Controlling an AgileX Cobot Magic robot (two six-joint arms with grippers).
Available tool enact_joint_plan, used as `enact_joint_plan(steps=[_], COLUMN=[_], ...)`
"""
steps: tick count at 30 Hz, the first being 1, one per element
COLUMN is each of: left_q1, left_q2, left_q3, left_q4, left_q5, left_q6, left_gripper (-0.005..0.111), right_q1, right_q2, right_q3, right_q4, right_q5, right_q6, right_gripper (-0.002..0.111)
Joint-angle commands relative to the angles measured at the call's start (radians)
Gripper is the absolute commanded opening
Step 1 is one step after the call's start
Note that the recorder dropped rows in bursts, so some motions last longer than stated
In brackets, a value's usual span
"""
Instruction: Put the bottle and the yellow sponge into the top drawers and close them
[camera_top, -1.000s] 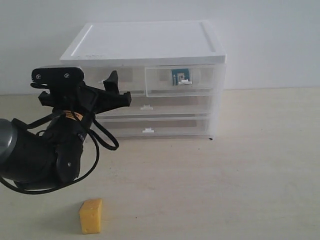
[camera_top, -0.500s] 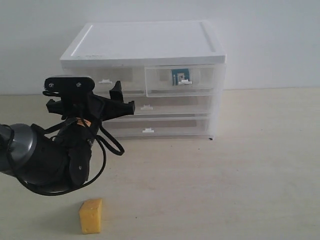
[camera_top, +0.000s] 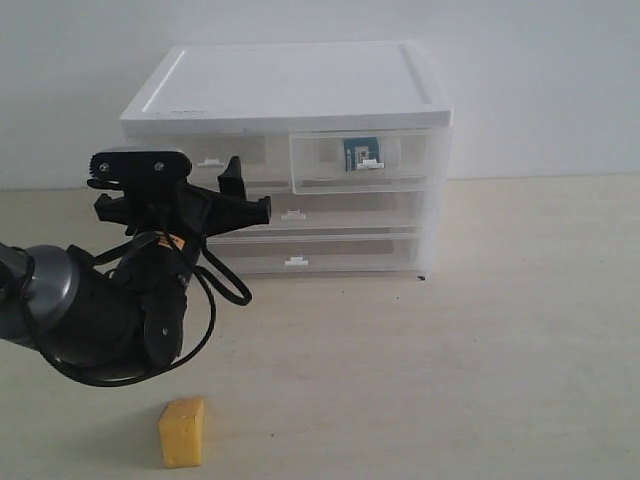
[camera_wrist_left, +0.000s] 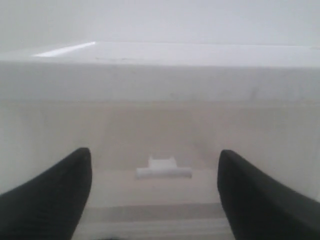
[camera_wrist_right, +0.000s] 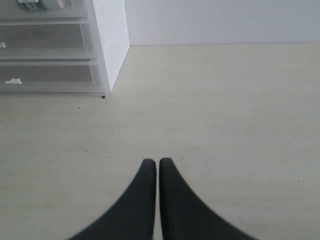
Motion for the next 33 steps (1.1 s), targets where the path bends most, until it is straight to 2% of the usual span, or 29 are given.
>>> enact_joint_plan(steps=[1, 3, 10, 11, 23, 33], left_q1=[-0.004, -0.004, -0.004, -0.004, -0.019, -0.122], left_q2=[-0.001, -0.001, -0.001, -0.001, -0.027, -0.125], left_q3=[-0.019, -0.019, -0.019, -0.019, 0.031, 0.143], left_q4=[-0.008, -0.008, -0.039, -0.039, -0.043, -0.156], left_q5=[-0.015, -0.015, -0.015, -0.015, -0.015, -0.015], left_q6=[0.004, 0.004, 0.015, 0.025, 0.038, 0.096], left_gripper=[0.060, 0.052, 0.007, 0.004, 0.004, 0.004], right_q1=[-0.003, -0.003, -0.003, -0.003, -0.003, -0.003], right_q2=[-0.004, -0.004, -0.004, -0.004, -0.004, -0.004], right_q3=[-0.001, -0.001, -0.001, -0.001, -0.001, -0.001], right_q4=[0.002, 0.002, 0.002, 0.002, 0.002, 0.002], right_q5=[-0.004, -0.004, -0.004, -0.004, -0.004, -0.004], right_q6=[-0.004, -0.004, -0.004, -0.004, -0.004, -0.004], right_gripper=[0.000, 0.000, 0.000, 0.000, 0.000, 0.000])
